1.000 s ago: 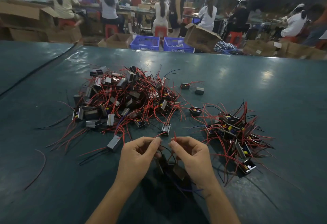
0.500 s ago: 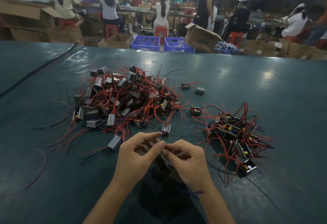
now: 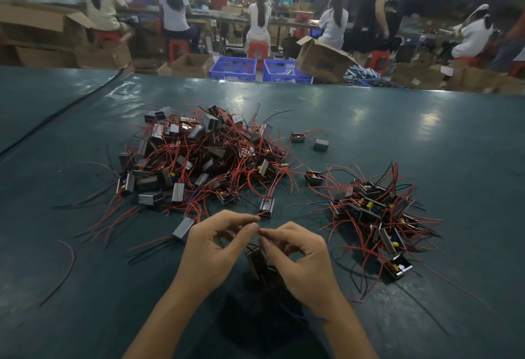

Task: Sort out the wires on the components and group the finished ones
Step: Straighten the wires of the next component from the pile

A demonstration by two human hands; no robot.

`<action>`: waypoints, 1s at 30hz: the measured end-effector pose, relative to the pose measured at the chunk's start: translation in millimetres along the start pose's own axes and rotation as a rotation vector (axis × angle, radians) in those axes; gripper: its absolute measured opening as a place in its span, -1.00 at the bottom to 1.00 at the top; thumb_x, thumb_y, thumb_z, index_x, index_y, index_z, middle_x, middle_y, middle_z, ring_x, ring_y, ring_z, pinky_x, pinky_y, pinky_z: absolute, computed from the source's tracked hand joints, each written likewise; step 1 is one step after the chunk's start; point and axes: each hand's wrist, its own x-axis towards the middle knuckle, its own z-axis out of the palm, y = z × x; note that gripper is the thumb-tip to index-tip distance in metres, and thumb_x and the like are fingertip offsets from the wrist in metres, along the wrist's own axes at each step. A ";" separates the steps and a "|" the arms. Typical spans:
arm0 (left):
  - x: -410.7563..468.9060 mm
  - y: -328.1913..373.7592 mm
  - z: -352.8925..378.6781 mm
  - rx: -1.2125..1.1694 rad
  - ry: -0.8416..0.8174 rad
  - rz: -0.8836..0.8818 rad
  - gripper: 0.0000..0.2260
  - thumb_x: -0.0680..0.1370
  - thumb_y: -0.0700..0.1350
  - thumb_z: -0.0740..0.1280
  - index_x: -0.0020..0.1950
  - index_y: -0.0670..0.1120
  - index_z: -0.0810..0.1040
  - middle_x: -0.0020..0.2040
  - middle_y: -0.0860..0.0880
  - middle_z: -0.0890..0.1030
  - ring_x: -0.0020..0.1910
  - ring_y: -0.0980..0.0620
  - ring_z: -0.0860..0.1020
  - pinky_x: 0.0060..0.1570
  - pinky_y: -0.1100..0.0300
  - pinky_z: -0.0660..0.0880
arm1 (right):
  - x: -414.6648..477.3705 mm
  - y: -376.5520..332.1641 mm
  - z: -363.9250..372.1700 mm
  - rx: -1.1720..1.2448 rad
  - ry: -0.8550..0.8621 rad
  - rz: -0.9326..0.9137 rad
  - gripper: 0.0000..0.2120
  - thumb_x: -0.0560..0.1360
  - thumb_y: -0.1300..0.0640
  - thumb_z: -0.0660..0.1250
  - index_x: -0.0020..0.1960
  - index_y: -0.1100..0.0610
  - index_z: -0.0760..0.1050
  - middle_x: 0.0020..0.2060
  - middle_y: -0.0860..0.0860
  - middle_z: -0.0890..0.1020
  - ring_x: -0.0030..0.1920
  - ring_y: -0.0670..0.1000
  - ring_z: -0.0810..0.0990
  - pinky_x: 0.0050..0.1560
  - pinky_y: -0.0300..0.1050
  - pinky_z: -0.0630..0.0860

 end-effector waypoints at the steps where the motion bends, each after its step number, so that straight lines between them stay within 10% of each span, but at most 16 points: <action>1: -0.1 0.0 -1.0 0.024 -0.012 0.015 -0.90 0.46 -0.04 0.40 -0.08 0.01 0.67 -0.18 0.10 0.68 -0.17 0.09 0.62 -0.14 0.19 0.55 | -0.4 0.0 -0.4 -0.007 0.002 -0.002 -0.87 0.47 0.10 0.44 -0.02 -0.06 0.69 -0.28 -0.12 0.61 -0.32 -0.09 0.56 -0.30 -0.31 0.43; 11: -2.3 2.1 5.1 0.016 0.020 -0.016 -0.87 0.50 -0.02 0.37 -0.13 -0.06 0.65 -0.24 0.08 0.66 -0.25 0.11 0.59 -0.19 0.26 0.49 | 1.2 1.5 -4.7 -0.106 0.079 -0.063 -0.90 0.45 0.16 0.47 -0.06 0.00 0.70 -0.27 -0.12 0.60 -0.30 -0.05 0.55 -0.30 -0.29 0.42; 18: 5.2 -7.9 -12.2 -0.135 0.285 -0.085 -0.74 0.60 0.00 0.16 0.02 -0.07 0.61 -0.07 0.02 0.69 -0.13 0.06 0.63 -0.10 0.29 0.53 | 18.1 11.5 -49.7 -0.168 0.576 0.079 -0.88 0.44 0.19 0.46 -0.02 0.10 0.67 -0.29 -0.01 0.63 -0.34 -0.05 0.52 -0.28 -0.21 0.48; 23: 9.5 -36.8 -29.7 0.434 0.342 -0.171 -0.90 0.56 -0.11 0.36 0.05 0.00 0.60 0.01 0.03 0.63 0.03 -0.01 0.55 0.08 0.04 0.51 | 18.9 30.6 -75.2 -0.287 0.652 0.330 -0.78 0.50 0.19 0.44 0.13 0.19 0.64 -0.11 0.06 0.70 -0.17 0.03 0.65 0.00 0.02 0.61; 26: 10.0 -51.6 -34.7 0.766 0.194 -0.348 -0.62 0.55 0.00 0.34 0.36 -0.02 0.48 0.39 -0.07 0.44 0.33 -0.15 0.37 0.27 -0.10 0.32 | 20.3 31.0 -78.3 -0.348 0.664 0.358 -0.71 0.49 0.19 0.44 0.20 0.14 0.61 -0.03 0.04 0.69 -0.28 -0.15 0.59 -0.03 -0.15 0.56; 30: 11.8 -54.8 -36.9 0.831 0.099 -0.484 -0.60 0.60 0.13 0.21 0.39 0.00 0.46 0.29 -0.09 0.55 0.27 -0.16 0.44 0.21 -0.09 0.31 | 16.0 22.6 -69.8 -0.399 0.692 0.264 -0.65 0.47 0.24 0.45 0.25 0.11 0.57 0.03 0.02 0.60 -0.38 -0.17 0.56 -0.21 -0.41 0.46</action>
